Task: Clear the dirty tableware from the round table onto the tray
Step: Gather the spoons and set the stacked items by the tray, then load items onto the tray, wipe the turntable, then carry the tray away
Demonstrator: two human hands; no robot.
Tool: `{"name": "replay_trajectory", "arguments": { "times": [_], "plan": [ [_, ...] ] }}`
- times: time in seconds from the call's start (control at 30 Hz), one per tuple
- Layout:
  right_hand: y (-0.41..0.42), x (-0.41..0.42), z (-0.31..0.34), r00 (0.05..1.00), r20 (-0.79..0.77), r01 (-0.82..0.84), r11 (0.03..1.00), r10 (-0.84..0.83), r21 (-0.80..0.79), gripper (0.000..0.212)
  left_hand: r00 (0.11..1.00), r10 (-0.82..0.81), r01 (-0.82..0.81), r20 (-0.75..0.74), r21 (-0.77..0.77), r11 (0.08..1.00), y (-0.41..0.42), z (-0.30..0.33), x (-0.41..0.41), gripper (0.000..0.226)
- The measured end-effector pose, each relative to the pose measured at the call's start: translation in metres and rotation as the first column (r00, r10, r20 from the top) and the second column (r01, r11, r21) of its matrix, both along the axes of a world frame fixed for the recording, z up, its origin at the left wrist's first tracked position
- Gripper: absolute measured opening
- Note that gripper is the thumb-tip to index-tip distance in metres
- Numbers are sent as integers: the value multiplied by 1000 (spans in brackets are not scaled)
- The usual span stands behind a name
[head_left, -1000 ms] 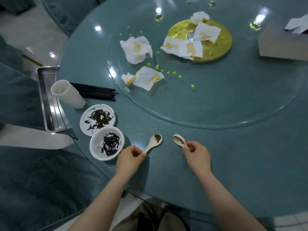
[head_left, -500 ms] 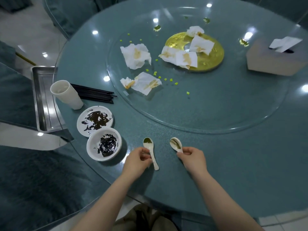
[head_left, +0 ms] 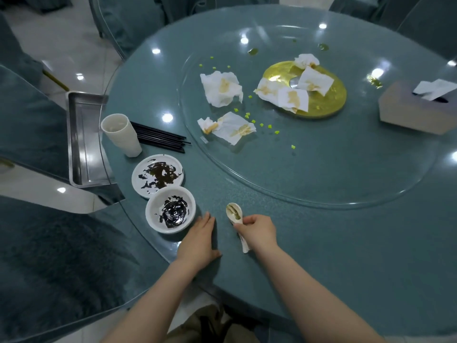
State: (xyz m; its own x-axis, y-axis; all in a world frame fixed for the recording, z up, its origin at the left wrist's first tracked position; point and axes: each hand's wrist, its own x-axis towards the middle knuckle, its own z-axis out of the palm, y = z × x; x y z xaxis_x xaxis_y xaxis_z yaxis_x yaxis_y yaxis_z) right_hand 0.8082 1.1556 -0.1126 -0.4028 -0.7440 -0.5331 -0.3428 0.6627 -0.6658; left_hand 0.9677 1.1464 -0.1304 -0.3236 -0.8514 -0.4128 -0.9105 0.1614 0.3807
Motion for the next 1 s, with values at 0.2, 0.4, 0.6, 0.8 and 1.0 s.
{"name": "replay_trajectory", "arguments": {
  "times": [0.2,0.4,0.6,0.8,1.0],
  "plan": [
    [-4,8,-2,997,-78,9,1000,-8,17,23,976,142,-146,-163,-8,989,5,13,-1,95],
    [-9,-4,23,993,-104,46,995,-55,-83,30,929,127,-186,-348,-142,972,-15,54,-7,71],
    [-38,-19,95,1000,-9,-3,931,0,-365,9,857,73,-229,-510,-250,941,-51,130,-17,54],
    [-82,-14,216,990,26,-91,758,140,-646,14,788,-39,-257,-615,-385,886,-73,238,-6,46],
    [-87,17,319,954,88,-86,543,287,-835,7,664,-119,-364,-738,-458,811,-72,342,35,44]
  ]
}}
